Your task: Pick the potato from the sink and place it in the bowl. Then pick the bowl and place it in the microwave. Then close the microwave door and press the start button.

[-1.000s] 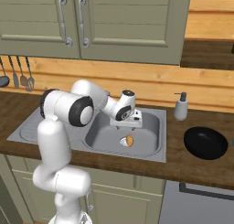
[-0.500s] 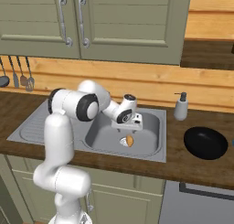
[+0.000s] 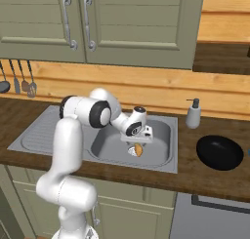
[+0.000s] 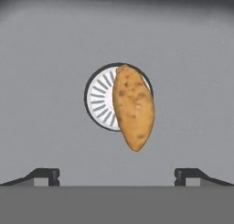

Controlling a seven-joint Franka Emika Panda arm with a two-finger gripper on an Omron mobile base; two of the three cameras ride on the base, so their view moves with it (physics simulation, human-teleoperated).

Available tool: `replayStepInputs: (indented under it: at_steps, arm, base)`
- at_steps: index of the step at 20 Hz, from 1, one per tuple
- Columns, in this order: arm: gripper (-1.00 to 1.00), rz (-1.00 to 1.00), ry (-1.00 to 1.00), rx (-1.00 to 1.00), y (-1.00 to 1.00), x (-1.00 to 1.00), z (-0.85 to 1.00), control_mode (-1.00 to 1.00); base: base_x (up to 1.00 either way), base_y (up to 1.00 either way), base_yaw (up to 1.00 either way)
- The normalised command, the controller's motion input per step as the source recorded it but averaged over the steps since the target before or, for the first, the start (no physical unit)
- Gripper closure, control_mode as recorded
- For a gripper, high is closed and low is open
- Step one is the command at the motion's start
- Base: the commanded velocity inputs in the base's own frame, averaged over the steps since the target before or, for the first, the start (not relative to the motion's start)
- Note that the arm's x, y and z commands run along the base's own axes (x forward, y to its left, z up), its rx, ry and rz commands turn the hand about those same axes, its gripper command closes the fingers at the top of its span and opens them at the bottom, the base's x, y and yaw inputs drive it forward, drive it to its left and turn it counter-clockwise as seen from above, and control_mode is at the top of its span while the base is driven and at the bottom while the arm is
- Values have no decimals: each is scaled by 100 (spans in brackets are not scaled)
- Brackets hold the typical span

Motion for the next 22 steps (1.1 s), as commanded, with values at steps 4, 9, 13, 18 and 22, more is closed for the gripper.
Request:
replayStepInputs:
  at_steps: [4,9,13,18,22]
  arm:
    - [-100,0,4,0,-16,35,-34,-100]
    - [-100,0,5,0,-4,33,-40,-100]
    - [-100,0,0,0,0,40,-31,-100]
    - [-100,0,0,0,0,26,-22,-100]
    - [-100,0,7,0,0,-26,-28,-100]
  base:
    - [0,0,0]
    - [0,0,0]
    - [0,0,0]
    - [0,0,0]
    - [0,0,0]
